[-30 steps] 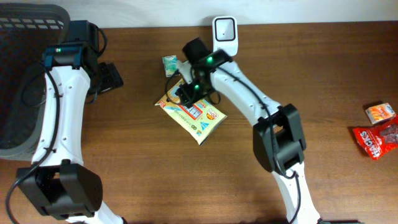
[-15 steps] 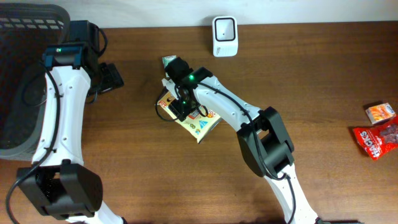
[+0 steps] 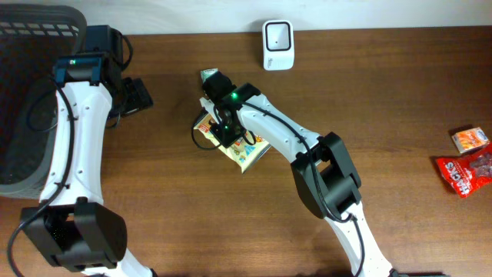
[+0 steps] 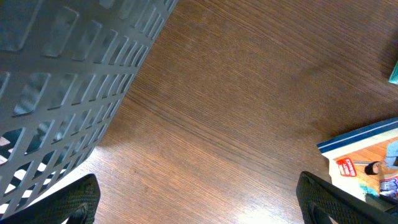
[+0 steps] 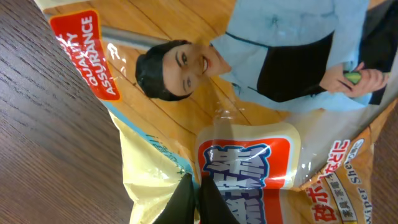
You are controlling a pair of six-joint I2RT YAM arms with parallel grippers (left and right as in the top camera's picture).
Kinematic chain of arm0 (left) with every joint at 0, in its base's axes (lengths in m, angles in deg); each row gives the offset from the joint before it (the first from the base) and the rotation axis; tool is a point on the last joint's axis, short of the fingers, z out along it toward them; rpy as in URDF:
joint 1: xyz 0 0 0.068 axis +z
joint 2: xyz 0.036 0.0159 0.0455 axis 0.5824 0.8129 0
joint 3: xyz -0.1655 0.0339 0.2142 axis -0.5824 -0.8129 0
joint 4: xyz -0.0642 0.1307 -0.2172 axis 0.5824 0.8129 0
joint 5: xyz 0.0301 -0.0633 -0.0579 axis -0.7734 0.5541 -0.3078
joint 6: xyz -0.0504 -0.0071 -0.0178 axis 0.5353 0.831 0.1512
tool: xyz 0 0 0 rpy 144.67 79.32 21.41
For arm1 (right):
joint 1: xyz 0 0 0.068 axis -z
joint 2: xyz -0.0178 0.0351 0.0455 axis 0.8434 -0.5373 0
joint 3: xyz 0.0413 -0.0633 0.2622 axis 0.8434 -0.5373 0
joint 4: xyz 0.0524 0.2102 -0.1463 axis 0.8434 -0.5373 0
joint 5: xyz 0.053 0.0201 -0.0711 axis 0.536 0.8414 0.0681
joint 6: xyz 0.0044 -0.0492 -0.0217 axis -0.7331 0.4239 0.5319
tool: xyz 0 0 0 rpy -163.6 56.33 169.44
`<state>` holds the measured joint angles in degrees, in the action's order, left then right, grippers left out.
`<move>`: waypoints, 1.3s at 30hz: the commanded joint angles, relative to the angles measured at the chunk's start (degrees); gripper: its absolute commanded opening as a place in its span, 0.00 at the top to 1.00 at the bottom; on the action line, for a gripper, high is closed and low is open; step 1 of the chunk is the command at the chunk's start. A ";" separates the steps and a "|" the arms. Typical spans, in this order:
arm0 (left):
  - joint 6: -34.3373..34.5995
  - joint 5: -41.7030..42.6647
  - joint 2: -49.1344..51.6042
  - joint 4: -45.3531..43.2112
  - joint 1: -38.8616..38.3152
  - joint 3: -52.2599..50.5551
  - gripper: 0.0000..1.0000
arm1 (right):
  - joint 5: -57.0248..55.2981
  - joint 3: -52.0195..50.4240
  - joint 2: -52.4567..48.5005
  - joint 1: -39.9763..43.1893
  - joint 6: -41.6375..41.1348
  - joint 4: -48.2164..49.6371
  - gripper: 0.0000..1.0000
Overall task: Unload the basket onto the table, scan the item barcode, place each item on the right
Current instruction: 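Grasp the cream bag with the right gripper near the green pack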
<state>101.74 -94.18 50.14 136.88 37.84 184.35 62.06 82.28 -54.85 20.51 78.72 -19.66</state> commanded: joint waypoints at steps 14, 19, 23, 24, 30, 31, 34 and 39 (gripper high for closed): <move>0.74 0.42 -0.02 0.26 0.09 0.79 0.01 | -12.44 5.38 -4.09 0.48 4.42 -10.47 0.01; 0.74 0.42 -0.02 0.26 0.09 0.79 0.01 | -8.44 0.37 -4.09 0.68 4.37 -7.06 0.01; 0.74 0.42 -0.02 0.26 0.09 0.79 0.01 | -7.91 -1.79 -4.09 0.61 4.37 -5.38 0.11; 0.74 0.42 -0.02 0.26 0.09 0.79 0.01 | -7.91 -1.79 -4.09 0.63 4.37 -5.35 0.21; 0.74 0.42 -0.02 0.26 0.09 0.79 0.01 | -9.99 -0.15 -4.07 0.79 1.05 -5.64 0.82; 0.74 0.42 -0.02 0.26 0.09 0.79 0.01 | -10.14 0.63 -4.07 0.79 1.07 -6.10 0.85; 0.74 0.42 -0.02 0.26 0.09 0.79 0.01 | -10.34 5.77 -4.04 0.81 0.42 -8.96 0.96; 0.74 0.42 -0.02 0.26 0.09 0.79 0.01 | -10.78 17.92 -4.04 2.25 -1.57 -14.53 0.96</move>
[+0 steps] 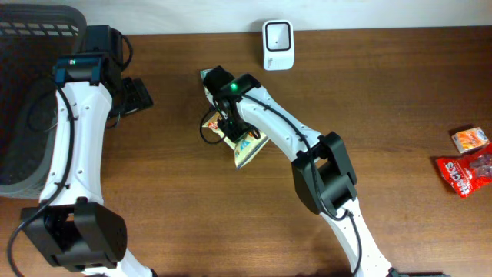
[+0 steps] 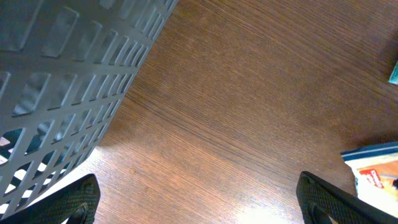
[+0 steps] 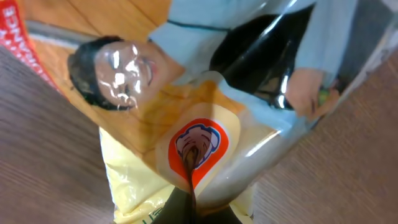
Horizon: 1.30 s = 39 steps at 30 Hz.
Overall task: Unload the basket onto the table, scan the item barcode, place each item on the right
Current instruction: 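Grasp the cream bag with the right gripper near the green pack, then hold the cream bag up in front of the scanner with the right gripper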
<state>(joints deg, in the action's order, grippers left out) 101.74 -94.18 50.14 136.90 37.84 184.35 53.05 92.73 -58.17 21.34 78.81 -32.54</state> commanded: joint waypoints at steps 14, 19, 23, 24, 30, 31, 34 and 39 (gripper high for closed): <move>0.74 0.42 -0.02 0.24 0.09 0.79 0.01 | -1.70 37.31 -0.66 19.06 -14.03 5.53 0.96; 0.74 0.42 -0.02 0.24 0.09 0.79 0.01 | 0.02 34.38 -2.40 22.49 -14.08 16.09 0.96; 0.74 0.42 -0.02 0.24 0.09 0.79 0.01 | 0.39 30.84 -4.35 22.64 -16.39 27.89 0.96; 0.74 0.42 -0.02 0.24 0.09 0.79 0.01 | 0.42 29.35 -4.87 22.64 -17.18 31.43 0.96; 0.74 0.42 -0.02 0.24 0.09 0.79 0.01 | 0.42 22.95 -6.03 22.64 -18.56 40.11 0.96; 0.74 0.42 -0.02 0.24 0.09 0.79 0.01 | 0.42 22.45 -6.08 22.64 -18.56 40.22 0.96; 0.74 0.42 -0.02 0.24 0.09 0.79 0.01 | 0.42 22.21 -6.12 22.64 -18.56 40.48 0.96; 0.74 0.42 -0.02 0.24 0.09 0.79 0.01 | 0.39 22.23 -5.60 22.64 -18.53 41.16 0.96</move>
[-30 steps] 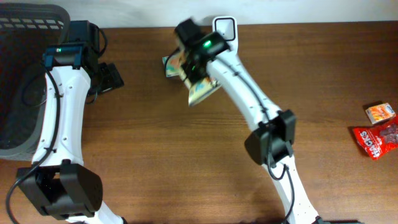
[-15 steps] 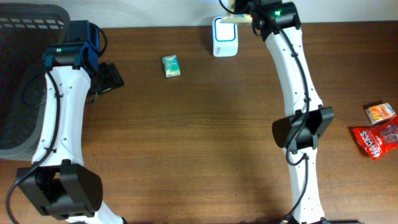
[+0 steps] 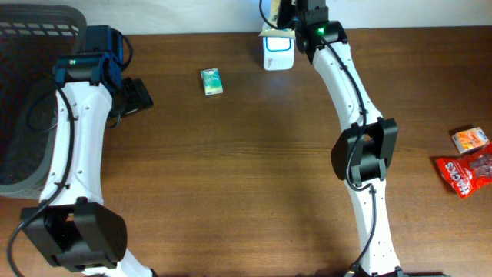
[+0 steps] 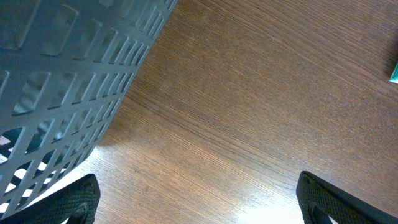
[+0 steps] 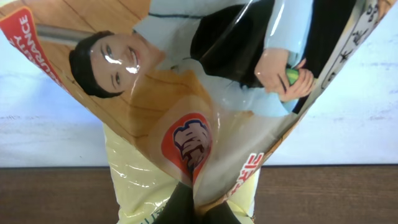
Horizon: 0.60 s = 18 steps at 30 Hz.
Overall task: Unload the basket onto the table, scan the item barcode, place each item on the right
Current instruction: 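Hold the cream bag up in front of the scanner with the right gripper, then carry the cream bag right and drop it on the red bag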
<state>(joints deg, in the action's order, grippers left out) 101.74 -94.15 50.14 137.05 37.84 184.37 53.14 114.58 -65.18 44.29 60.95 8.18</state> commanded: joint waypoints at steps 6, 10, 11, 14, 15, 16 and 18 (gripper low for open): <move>0.74 0.39 -0.02 0.09 0.09 0.76 0.01 | -8.57 0.37 6.71 0.70 -0.68 -3.13 0.96; 0.74 0.42 -0.02 0.09 0.09 0.76 0.01 | -18.95 0.37 12.22 4.04 -0.70 -11.82 0.96; 0.74 0.39 -0.02 0.09 0.09 0.76 0.01 | -20.92 0.37 13.25 5.35 -0.72 -14.58 0.96; 0.74 0.39 -0.02 0.09 0.09 0.76 0.01 | -23.69 0.37 15.30 10.86 -4.70 -24.76 0.96; 0.74 0.39 -0.02 0.09 0.09 0.76 0.01 | -24.33 0.37 15.52 13.00 -8.50 -28.65 0.96; 0.74 0.39 -0.02 0.09 0.09 0.76 0.01 | -24.44 0.37 15.52 14.88 -11.54 -32.11 0.96; 0.74 0.42 -0.02 0.09 0.09 0.76 0.01 | -24.37 0.35 15.23 19.45 -17.97 -39.47 0.96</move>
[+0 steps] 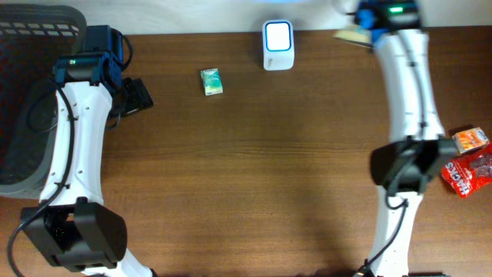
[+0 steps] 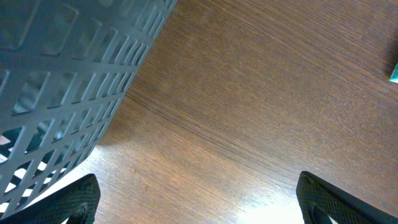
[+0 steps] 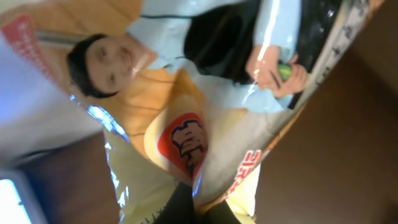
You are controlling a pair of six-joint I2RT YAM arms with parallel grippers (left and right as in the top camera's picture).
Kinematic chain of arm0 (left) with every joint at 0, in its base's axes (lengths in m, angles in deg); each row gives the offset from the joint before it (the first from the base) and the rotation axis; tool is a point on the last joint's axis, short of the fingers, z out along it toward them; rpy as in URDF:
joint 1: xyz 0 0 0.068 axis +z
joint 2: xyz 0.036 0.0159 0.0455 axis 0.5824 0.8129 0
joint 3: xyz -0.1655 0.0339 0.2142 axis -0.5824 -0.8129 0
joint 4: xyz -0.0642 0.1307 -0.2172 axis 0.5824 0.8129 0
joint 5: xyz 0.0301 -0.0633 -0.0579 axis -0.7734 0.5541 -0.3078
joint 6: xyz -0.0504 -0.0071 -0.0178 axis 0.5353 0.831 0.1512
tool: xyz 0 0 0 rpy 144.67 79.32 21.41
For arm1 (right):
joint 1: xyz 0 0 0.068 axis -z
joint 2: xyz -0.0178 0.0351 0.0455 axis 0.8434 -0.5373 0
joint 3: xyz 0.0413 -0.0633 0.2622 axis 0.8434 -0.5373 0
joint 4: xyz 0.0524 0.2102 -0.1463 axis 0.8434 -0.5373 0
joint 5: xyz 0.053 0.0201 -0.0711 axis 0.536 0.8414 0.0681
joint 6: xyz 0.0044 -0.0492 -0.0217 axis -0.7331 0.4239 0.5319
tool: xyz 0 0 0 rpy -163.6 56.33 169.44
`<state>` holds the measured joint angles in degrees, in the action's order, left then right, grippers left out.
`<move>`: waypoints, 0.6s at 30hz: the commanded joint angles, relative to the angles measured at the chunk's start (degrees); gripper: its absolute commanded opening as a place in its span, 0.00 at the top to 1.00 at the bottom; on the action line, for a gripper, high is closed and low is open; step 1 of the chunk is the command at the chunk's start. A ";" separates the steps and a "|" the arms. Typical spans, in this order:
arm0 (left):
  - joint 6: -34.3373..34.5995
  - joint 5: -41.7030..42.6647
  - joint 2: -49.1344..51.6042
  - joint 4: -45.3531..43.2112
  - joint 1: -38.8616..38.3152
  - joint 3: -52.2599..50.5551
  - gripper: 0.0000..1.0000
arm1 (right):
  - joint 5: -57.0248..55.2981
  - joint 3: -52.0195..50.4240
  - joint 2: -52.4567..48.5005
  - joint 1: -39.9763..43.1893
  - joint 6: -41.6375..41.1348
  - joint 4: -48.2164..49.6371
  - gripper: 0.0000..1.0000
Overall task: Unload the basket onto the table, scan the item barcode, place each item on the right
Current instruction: 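Carry the cream bag right and drop it on the red bag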
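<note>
The item is a yellow and orange snack packet printed with a smiling person. My right gripper is shut on its lower fold. In the overhead view the right gripper is at the table's back edge, and a corner of the packet shows below it, to the right of the white barcode scanner. A white corner of the scanner shows at the lower left of the right wrist view. My left gripper stands open over bare wood beside the basket, holding nothing.
A dark grey mesh basket fills the left edge, and its wall is close to the left gripper. A small green box lies left of the scanner. An orange packet and a red packet lie at the right edge.
My right gripper, still shut on the snack packet, was over the scanner at the back centre and is now to the scanner's right at the back edge. The left arm has not moved.
My right gripper was shut on the packet as it lay on the table near the green box. Then the packet was bunched and raised on edge there. Later it was held over the scanner, and now it is to the scanner's right.
</note>
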<state>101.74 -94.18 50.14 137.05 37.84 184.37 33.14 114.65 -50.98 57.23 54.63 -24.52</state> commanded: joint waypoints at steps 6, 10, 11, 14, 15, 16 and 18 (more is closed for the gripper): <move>0.74 0.42 -0.02 0.09 0.09 0.76 0.01 | -4.07 -0.09 -1.11 21.07 -17.90 -21.07 0.96; 0.74 0.42 -0.02 0.09 0.09 0.76 0.01 | -1.01 -3.17 -1.95 27.96 -17.90 -24.15 0.96; 0.74 0.44 -0.02 0.09 0.09 0.76 0.01 | 0.66 -5.14 -1.95 29.44 -17.90 -24.02 0.96; 0.74 0.42 -0.02 0.09 0.09 0.76 0.01 | 2.36 -10.14 -1.95 31.98 -17.81 -22.38 0.92; 0.74 0.44 -0.02 0.09 0.09 0.76 0.01 | 2.36 -11.63 -1.95 32.39 -17.66 -21.62 0.86; 0.74 0.42 -0.02 0.09 0.09 0.76 0.01 | 2.36 -12.63 -1.95 32.68 -17.66 -21.00 0.69; 0.74 0.42 -0.02 0.09 0.09 0.76 0.01 | 2.43 -13.18 -1.95 32.87 -16.65 -20.26 0.32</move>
<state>101.74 -94.15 50.18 137.05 37.84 184.37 34.78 102.74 -52.68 90.08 37.43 -45.67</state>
